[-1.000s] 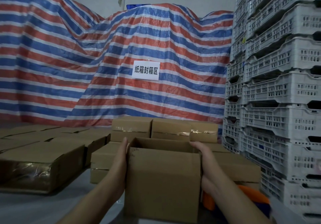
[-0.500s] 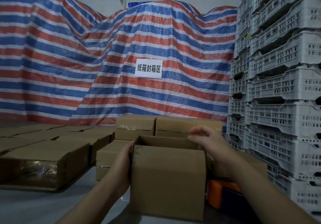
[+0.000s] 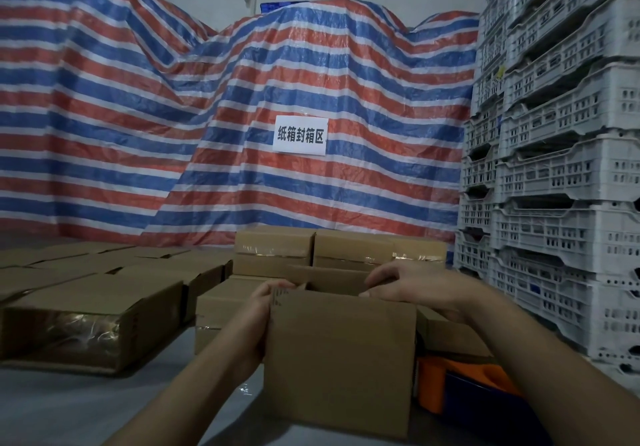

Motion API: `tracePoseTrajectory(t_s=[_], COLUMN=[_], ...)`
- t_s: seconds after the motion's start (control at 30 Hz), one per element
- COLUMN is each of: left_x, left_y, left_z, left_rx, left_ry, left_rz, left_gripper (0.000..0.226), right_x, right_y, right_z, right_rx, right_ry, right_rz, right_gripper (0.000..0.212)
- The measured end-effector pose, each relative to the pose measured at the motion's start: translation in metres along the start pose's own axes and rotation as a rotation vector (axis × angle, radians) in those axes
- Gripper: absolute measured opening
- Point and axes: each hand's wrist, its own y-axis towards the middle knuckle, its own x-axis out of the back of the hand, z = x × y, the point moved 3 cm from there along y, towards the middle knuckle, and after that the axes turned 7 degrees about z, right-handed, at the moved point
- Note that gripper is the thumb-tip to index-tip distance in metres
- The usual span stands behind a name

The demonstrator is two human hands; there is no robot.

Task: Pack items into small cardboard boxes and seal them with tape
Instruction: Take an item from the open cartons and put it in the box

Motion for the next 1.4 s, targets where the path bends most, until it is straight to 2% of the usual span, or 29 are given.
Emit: tracePoseTrajectory(t_s=[0.07, 0.13, 0.27, 0.33, 0.53, 0.7, 0.87, 1.03, 1.27, 1.4], left_x=[-0.001, 0.0, 0.002, 0.001, 0.002, 0.004, 0.001, 0.007, 0.003, -0.001], left_y=[0.003, 0.006, 0.009, 0.011, 0.011, 0.013, 0.011, 0.012, 0.009, 0.005], left_z=[0.005, 0.008, 0.011, 0.012, 0.014, 0.016, 0.019, 0.021, 0.02, 0.017], left_rx=[0.021, 0.02, -0.038, -0.061, -0.068, -0.038, -0.014, -0.005, 0.016, -0.02], left_ry=[0.046, 0.059, 0.046, 0.029, -0.024, -0.072, -0.084, -0.094, -0.096, -0.049], left_rz=[0.03, 0.047, 0.054, 0.051, 0.032, 0.023, 0.082, 0.115, 0.125, 0.093], left_gripper=[0.023, 0.023, 0.022, 0.023, 0.022, 0.027, 0.037, 0.034, 0.034, 0.04], right_x=[-0.002, -0.008, -0.025, -0.038, -0.07, -0.076, -0.086, -0.089, -0.088, -0.084], right_y=[0.0, 0.001, -0.001, -0.003, 0.006, 0.008, 0.012, 0.015, 0.013, 0.015], right_z=[-0.003, -0.012, -0.048, -0.065, -0.079, -0.075, -0.071, -0.074, -0.078, -0.083], right_rx=[0.013, 0.038, 0.068, 0.107, 0.137, 0.23, 0.234, 0.202, 0.028, -0.165], right_ry=[0.024, 0.155, 0.818, 0.977, 1.127, 1.221, 1.258, 1.248, 0.998, 1.008], right_rz=[-0.016, -0.086, -0.397, -0.486, -0.455, -0.512, -0.545, -0.507, -0.49, -0.453], right_gripper=[0.049, 0.04, 0.028, 0.025, 0.02, 0.025, 0.026, 0.034, 0.032, 0.06])
